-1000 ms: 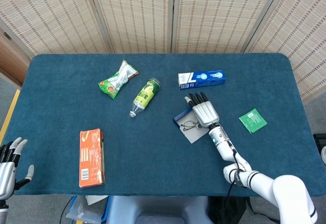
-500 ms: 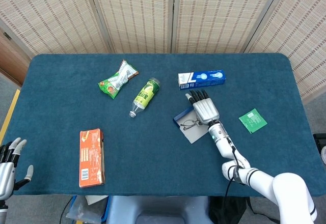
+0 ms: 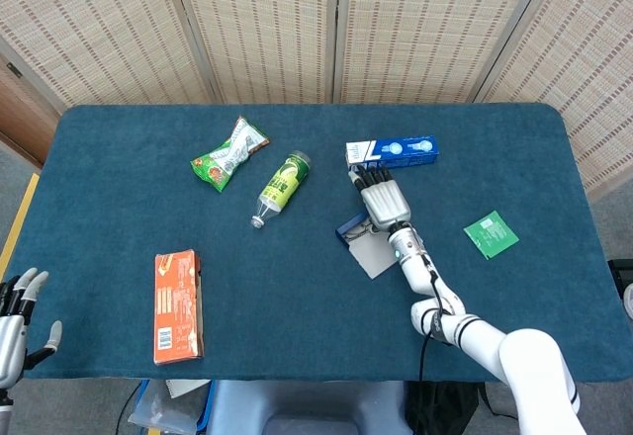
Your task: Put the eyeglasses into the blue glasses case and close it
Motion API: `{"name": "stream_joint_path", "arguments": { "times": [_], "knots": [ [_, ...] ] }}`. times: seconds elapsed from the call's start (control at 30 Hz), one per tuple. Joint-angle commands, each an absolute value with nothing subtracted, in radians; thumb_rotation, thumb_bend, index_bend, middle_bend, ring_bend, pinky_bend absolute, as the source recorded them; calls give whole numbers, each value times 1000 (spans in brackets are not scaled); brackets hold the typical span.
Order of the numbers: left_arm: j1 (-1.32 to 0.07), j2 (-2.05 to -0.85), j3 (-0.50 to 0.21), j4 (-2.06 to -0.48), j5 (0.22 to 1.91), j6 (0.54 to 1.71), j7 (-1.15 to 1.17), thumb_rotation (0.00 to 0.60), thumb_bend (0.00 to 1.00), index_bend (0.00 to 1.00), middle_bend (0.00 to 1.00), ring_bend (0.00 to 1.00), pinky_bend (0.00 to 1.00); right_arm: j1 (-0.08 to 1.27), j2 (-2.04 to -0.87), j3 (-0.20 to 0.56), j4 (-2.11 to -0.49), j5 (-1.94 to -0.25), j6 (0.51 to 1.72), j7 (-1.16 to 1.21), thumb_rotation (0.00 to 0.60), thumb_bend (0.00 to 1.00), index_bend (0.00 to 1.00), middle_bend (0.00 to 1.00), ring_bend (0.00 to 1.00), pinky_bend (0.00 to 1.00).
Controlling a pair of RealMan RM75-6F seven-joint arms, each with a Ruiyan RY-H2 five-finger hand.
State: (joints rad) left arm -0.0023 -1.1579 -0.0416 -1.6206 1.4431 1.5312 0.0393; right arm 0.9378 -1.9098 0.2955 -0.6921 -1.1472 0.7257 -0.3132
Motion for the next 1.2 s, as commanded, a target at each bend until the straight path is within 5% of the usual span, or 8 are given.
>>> {"name": "stream_joint_path", "arguments": {
  "times": [0.03,1.2],
  "knots": [
    [-2,-1158,-42,-1619,1442,1531,36,600,424,83,0,0,0,946,-1920,299,-679,-1143,722,-310,600,56,0,0,0,0],
    [-3,-1159,-42,-1620,1453,1533,36,600,425,83,0,0,0,883,-1802,243,-856,-1170,777,-289,600,0,0,0,0,0]
  ]
}}
